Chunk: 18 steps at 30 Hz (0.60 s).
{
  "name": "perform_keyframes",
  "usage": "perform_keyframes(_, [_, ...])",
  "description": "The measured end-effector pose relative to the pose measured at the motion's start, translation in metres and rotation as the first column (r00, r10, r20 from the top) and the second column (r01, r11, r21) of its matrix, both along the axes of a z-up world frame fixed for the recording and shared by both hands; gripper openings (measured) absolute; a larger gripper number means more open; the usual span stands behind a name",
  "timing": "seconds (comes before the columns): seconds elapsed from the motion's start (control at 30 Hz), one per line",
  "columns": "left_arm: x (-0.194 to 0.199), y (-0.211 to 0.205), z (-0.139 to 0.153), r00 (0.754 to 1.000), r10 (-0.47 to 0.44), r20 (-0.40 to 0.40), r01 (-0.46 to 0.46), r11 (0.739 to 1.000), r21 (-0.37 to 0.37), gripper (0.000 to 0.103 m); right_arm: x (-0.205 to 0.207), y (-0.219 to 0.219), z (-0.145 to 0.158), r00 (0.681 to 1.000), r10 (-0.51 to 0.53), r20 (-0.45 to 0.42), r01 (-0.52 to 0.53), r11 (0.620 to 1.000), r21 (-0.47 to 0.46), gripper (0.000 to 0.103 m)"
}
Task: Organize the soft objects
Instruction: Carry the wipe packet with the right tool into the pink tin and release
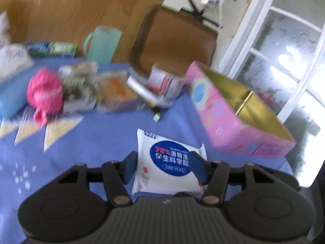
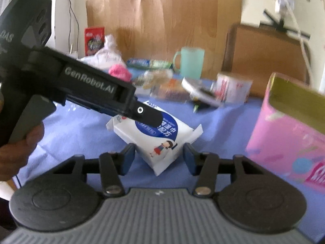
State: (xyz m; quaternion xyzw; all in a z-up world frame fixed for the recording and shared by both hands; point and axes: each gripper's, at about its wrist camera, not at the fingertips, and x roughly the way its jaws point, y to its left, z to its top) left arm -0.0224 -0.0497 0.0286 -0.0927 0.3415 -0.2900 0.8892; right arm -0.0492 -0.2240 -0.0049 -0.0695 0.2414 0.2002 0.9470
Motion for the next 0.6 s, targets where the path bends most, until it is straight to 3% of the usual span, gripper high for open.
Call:
perform_keyframes(0.13, [0.004,-0.021,0.037,0.994,-0.059,0.087,0.065,0.996,-0.063,0.055,-0.011,-0.019,0.025,0.989,-0.069,0.132,0.066,0.997,0.026,0.055])
perform_keyframes(0.27, [0.015,-0.073,0.064,0.974,-0.151,0.17,0.162,0.985,-0.057,0.057,-0.013,-0.052,0.048,0.958,-0.179,0.226,0.177,0.984,0.032,0.055])
perform_keyframes(0.4, [0.034,-0.127,0.067,0.962,-0.217,0.169,0.23,0.971,-0.06,0.057,-0.005,-0.089,0.054,0.935,-0.283,0.212,0.282,0.959,0.04,0.056])
perform_keyframes(0.47, [0.043,-0.149,0.061,0.962,-0.226,0.152,0.237,0.97,-0.058,0.064,0.0,-0.108,0.051,0.93,-0.327,0.168,0.326,0.945,0.034,0.062])
perform_keyframes(0.6, [0.057,-0.161,0.05,0.975,-0.19,0.117,0.197,0.979,-0.055,0.068,0.005,-0.134,0.046,0.905,-0.4,0.141,0.396,0.916,0.059,0.085])
